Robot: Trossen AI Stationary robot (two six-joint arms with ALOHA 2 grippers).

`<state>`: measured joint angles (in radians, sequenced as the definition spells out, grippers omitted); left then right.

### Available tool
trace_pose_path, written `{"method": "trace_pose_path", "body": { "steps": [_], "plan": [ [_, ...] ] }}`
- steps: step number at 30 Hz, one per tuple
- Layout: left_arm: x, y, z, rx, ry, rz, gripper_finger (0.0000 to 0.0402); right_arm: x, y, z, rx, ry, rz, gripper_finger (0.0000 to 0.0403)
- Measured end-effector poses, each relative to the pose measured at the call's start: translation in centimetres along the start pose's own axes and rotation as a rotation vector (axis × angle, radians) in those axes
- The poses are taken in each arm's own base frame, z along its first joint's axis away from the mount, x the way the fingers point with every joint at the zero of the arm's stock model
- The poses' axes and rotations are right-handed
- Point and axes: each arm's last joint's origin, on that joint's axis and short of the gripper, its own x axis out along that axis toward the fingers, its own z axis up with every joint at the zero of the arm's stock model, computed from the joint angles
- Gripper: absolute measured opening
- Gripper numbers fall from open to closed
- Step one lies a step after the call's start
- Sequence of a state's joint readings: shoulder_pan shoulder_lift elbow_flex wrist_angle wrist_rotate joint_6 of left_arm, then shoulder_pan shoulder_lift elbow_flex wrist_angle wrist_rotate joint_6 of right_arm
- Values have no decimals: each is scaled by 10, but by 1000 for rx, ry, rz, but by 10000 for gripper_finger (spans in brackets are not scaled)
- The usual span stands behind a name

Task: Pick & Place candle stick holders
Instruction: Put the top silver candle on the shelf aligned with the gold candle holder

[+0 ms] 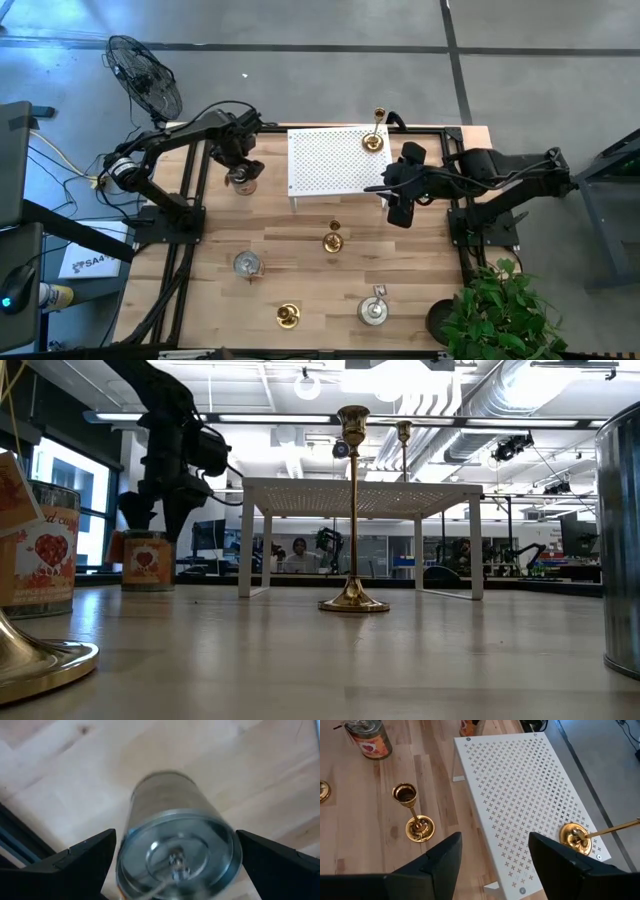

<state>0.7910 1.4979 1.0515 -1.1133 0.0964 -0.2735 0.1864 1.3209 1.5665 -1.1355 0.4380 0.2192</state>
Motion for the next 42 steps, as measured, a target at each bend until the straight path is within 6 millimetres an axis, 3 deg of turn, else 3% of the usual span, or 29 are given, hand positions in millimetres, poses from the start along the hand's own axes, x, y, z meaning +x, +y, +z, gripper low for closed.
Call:
{"method": "trace_pose_path", "body": {
  "steps": [13,22,31,35,42],
  "plan": [
    [0,-1,-5,2,62,-57,399,0,0,0,0,0,0,225],
    [3,3,-4,-2,64,64,399,0,0,0,0,0,0,225],
    [27,3,8,23,143,125,397,0,0,0,0,0,0,225],
    [41,3,13,29,199,141,372,0,0,0,-1,3,-1,225],
    [46,3,15,31,216,144,353,0,0,-1,-5,10,-2,225]
  ]
}}
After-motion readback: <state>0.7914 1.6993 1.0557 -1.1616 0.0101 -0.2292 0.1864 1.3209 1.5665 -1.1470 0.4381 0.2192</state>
